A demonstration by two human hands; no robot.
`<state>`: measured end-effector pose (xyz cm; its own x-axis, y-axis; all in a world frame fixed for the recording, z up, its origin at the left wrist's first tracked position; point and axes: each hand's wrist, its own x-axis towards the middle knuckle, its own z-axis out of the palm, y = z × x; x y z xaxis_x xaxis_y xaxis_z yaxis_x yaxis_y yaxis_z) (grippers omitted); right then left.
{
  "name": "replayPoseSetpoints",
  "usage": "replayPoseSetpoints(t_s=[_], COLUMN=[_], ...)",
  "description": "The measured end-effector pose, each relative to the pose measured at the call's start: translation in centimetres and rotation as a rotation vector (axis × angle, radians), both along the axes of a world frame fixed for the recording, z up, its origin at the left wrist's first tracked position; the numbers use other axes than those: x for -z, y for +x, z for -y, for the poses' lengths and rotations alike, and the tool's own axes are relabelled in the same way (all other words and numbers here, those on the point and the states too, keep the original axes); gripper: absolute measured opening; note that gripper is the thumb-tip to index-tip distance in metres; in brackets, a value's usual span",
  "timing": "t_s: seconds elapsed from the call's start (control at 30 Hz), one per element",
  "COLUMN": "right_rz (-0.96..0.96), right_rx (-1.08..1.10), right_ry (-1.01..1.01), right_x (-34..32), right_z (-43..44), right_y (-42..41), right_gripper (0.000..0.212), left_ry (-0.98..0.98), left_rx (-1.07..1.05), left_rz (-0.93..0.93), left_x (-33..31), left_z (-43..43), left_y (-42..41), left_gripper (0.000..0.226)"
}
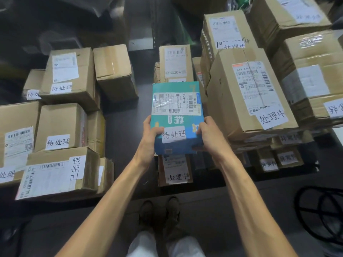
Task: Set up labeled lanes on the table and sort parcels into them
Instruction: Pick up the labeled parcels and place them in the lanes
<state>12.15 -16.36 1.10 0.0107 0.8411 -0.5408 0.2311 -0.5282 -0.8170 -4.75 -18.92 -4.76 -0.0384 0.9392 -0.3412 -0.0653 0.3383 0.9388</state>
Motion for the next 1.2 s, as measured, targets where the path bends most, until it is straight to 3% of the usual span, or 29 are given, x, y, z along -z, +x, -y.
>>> replayPoseSetpoints(t_s=[0.5, 0.63, 0.83, 0.97, 1.13, 1.2], right_rz=[-0.027, -0.036, -0.066, -0.095, -0.099, -0.140], right_rx=[0.019, 0.017, 0.063, 0.162, 0.219, 0.135], right_ry=[-0.031, -0.035, -0.031, -0.105, -0.242, -0.252], right_x=[0.8, 1.4, 2.4, 3.1, 6.3, 8.7], right_z=[0.4, 1.3, 3.3, 4.9, 6.8, 7.3], right_y=[0.0, 0.7, 0.7, 0.4, 0.6, 0.6], right_gripper=[0.011, 0.022, 0.065, 0.068, 0.133, 0.135], left_ry=[0.018, -0.025, -0.175, -0.379, -0.488, -0.488], left_rx=[-0.077, -0.107, -0.196, -0.255, -0.087, -0.016], left_rz=[0.066, 0.077, 0.025, 0.026, 0.087, 0.084], left_x=[0.6, 1.2, 2.3, 3.6, 4.2, 4.1], left_z=[0.0, 0.4, 1.7, 3.2, 4.8, 5.1], left_y=[0.0, -0.7, -1.0, -0.5, 0.0, 0.3], left_gripper=[0.063, 0.063, 0.076, 0.065, 0.070, 0.069])
